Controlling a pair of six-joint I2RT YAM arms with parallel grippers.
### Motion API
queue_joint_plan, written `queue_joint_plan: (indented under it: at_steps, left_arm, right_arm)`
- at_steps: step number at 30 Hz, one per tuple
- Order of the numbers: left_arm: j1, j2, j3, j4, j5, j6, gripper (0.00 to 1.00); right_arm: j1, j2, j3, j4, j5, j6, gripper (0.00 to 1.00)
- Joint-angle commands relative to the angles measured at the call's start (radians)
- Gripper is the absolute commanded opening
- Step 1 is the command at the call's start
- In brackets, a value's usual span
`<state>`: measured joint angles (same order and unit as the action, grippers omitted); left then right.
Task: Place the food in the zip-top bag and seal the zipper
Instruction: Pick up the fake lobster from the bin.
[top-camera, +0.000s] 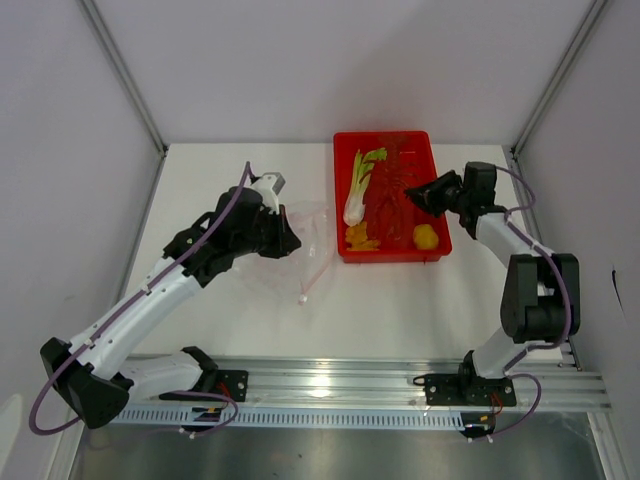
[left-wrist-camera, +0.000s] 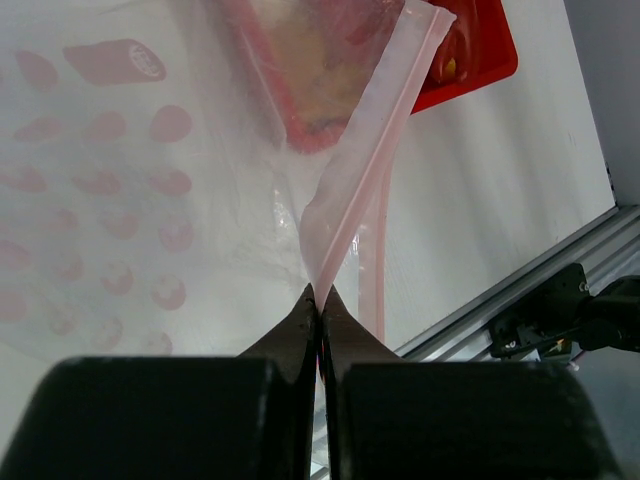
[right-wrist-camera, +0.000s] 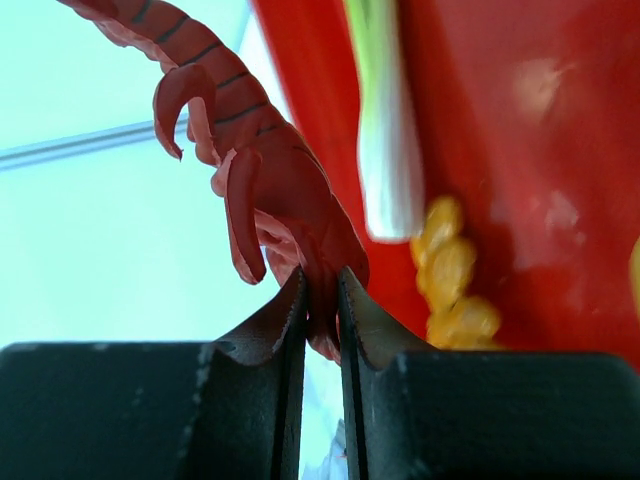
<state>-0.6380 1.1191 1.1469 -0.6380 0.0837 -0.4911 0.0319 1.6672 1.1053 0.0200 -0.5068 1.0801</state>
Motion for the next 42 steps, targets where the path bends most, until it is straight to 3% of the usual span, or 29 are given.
queue_joint_plan:
  at_steps: [1,14,19,25,32,36,42]
  left_arm:
    - [0.011,-0.022,0.04,0.008,-0.025,-0.033,0.01]
    - [0.011,-0.033,0.004,0.04,-0.074,-0.087,0.01]
    - [0.011,-0.042,-0.004,0.04,-0.111,-0.127,0.01]
    - [0.011,-0.064,-0.026,0.061,-0.093,-0.133,0.01]
    - [0.011,-0.079,-0.044,0.067,-0.091,-0.126,0.01]
    - [0.011,-0.087,-0.05,0.07,-0.094,-0.113,0.01]
    - [0.011,-0.093,-0.053,0.069,-0.093,-0.101,0.0]
  right_arm:
    - [0.025,-0.177,-0.071,0.141,-0.039,0.087,0.0]
    - [0.089,-0.406,-0.389,0.23,0.128,0.287,0.0]
    - [0.098,-0.428,-0.496,0.398,0.204,0.464,0.0]
    - [0.137,-0.301,-0.496,0.558,0.367,0.656,0.0]
    - [0.224,-0.075,-0.383,0.658,0.479,0.782,0.0]
    - [0.253,-0.023,-0.371,0.69,0.623,0.801,0.0]
    - [0.237,0.011,-0.354,0.644,0.674,0.706,0.0]
